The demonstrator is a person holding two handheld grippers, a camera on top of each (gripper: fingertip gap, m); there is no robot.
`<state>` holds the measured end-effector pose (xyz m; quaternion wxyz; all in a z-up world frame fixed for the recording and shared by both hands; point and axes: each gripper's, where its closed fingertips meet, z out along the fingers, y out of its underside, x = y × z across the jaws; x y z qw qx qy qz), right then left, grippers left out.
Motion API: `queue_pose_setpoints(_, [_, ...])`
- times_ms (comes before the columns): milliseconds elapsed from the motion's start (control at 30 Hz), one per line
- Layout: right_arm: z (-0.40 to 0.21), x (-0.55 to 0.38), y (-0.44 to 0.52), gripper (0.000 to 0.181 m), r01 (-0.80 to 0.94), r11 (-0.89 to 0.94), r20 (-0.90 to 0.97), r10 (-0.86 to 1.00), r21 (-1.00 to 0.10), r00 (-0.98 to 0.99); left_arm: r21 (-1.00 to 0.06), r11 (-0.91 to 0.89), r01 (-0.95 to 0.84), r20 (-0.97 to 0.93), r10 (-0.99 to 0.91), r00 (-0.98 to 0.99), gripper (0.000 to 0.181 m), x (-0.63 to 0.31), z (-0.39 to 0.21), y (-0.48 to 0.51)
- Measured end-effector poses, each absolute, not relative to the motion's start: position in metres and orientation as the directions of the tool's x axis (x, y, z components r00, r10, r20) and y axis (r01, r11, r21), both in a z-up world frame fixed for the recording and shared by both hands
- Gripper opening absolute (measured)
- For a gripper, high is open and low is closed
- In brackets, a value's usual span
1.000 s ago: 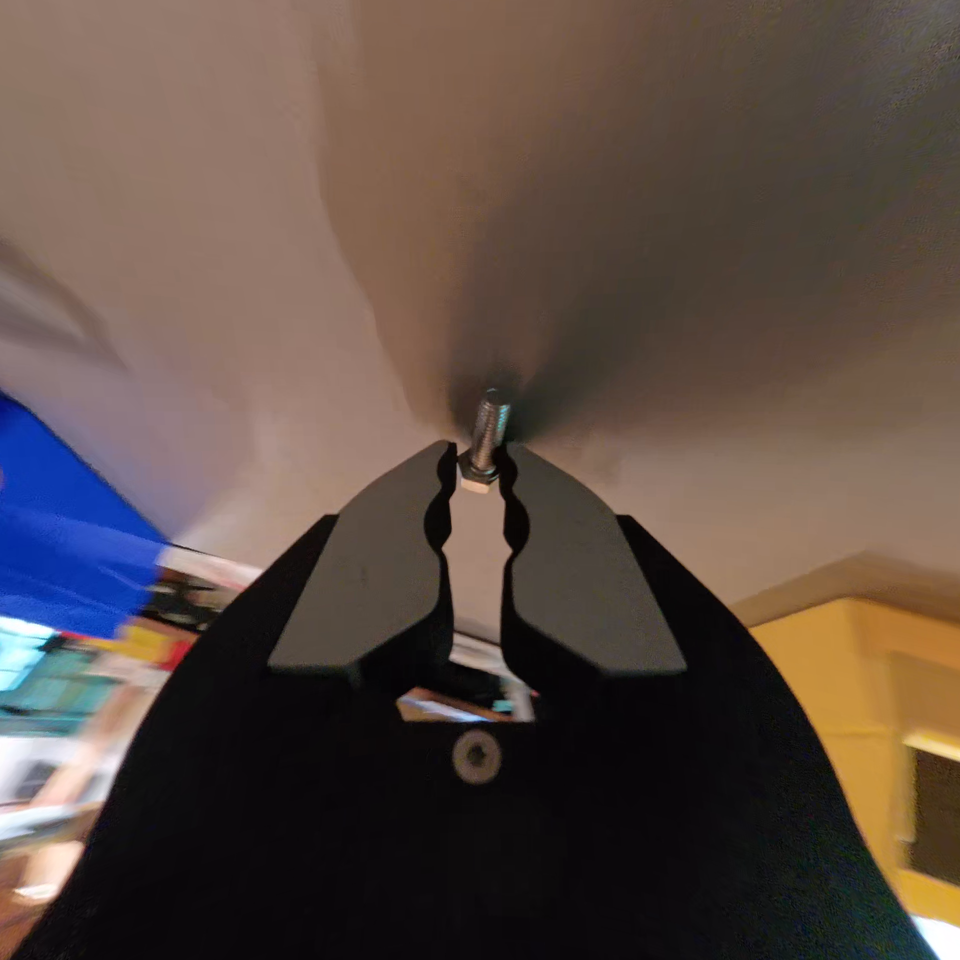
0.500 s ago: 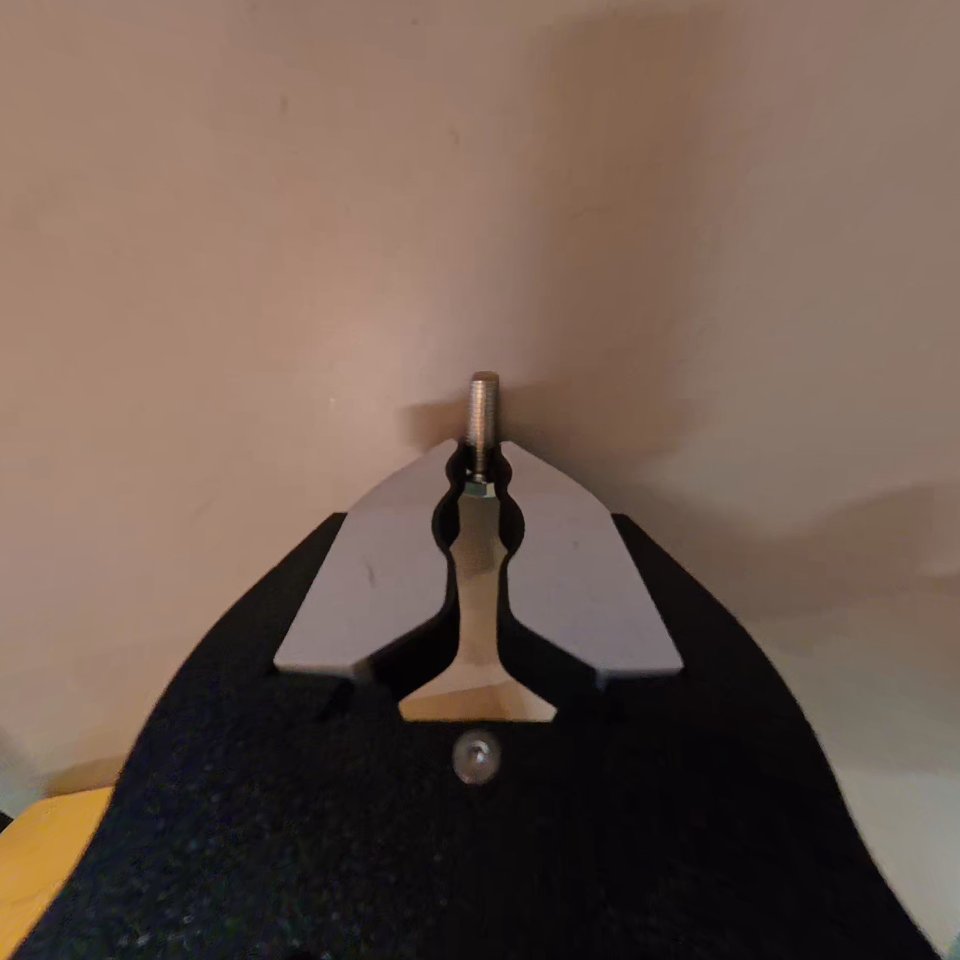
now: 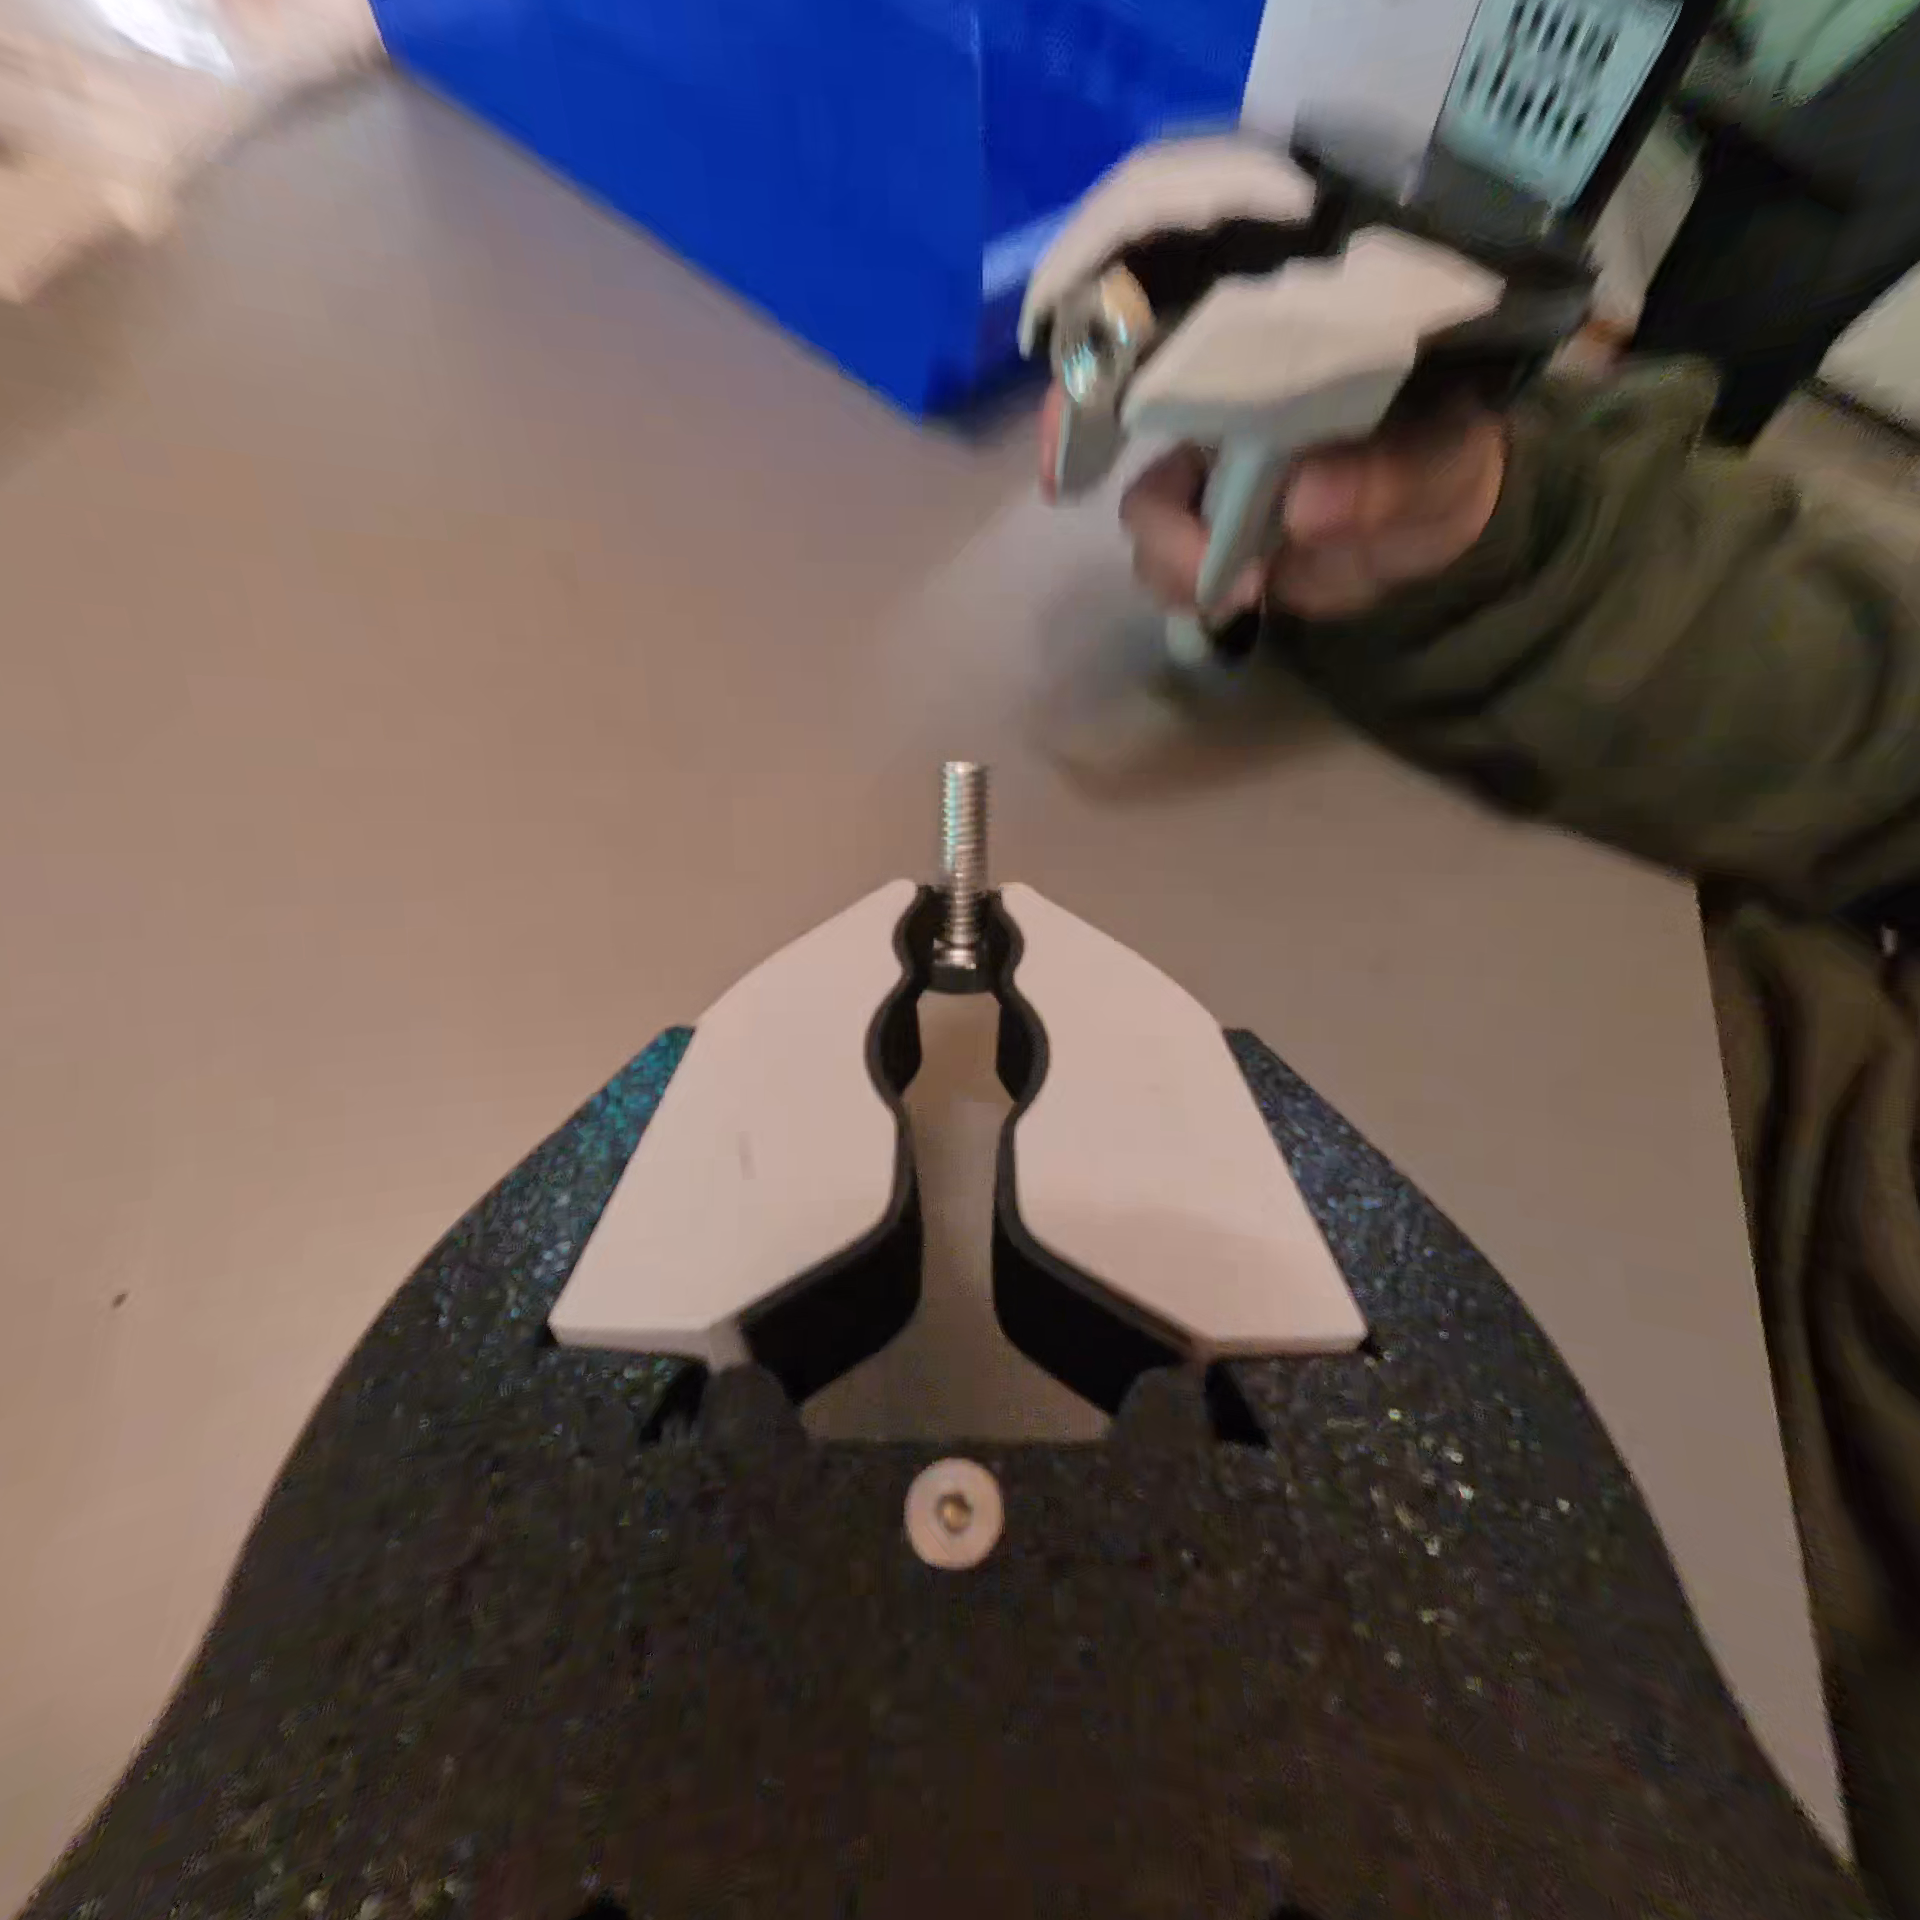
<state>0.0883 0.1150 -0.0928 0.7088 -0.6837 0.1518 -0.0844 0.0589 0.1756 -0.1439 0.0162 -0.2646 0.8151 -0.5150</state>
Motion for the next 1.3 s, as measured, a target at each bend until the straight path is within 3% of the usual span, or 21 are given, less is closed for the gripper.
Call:
queue_pose_setpoints(33, [-0.089, 0.085, 0.116, 0.018, -0.080, 0.066, -0.096, -0.302, -0.995, 0.948, -0.885, 0.266, -0.383, 0.236, -0.453, -0.860, 0.009, 0.061, -0.138, 0.171])
queue_pose_setpoints(200, [-0.059, 0.067, 0.112, 0.018, -0.010, 0.163, -0.036, -0.156, -0.987, 0.987, -0.975, 0.064, -0.215, 0.172, -0.400, -0.900, 0.009, 0.067, -0.112, 0.145])
queue_pose_setpoints(267, [-0.049, 0.059, 0.112, 0.018, 0.026, 0.123, 0.018, -0.067, -0.992, 0.998, -0.987, 0.034, -0.158, 0.135, -0.365, -0.921, 0.009, 0.072, -0.104, 0.135])
queue_pose_setpoints(367, [-0.044, 0.056, 0.117, 0.018, 0.121, -0.072, 0.119, 0.037, -0.990, 0.992, -0.996, 0.051, -0.068, 0.047, -0.335, -0.941, 0.009, 0.083, -0.101, 0.120])
queue_pose_setpoints(467, [-0.042, 0.060, 0.120, 0.017, 0.255, -0.294, 0.233, 0.107, -0.921, 0.967, -0.998, 0.067, 0.020, -0.041, -0.333, -0.942, 0.009, 0.086, -0.098, 0.110])
queue_pose_setpoints(667, [-0.057, 0.060, 0.116, 0.018, 0.335, -0.535, 0.213, 0.277, -0.775, 0.937, -0.994, 0.064, 0.086, -0.102, -0.324, -0.941, 0.009, 0.072, -0.101, 0.108])
queue_pose_setpoints(867, [-0.053, 0.063, 0.114, 0.018, 0.380, -0.538, 0.178, 0.389, -0.752, 0.904, -0.996, 0.010, 0.092, -0.090, -0.326, -0.941, 0.009, 0.070, -0.096, 0.111])
queue_pose_setpoints(1300, [-0.068, 0.056, 0.119, 0.018, 0.532, -0.615, 0.253, 0.485, -0.582, 0.837, -0.995, -0.045, 0.085, -0.067, -0.314, -0.947, 0.009, 0.066, -0.090, 0.106])
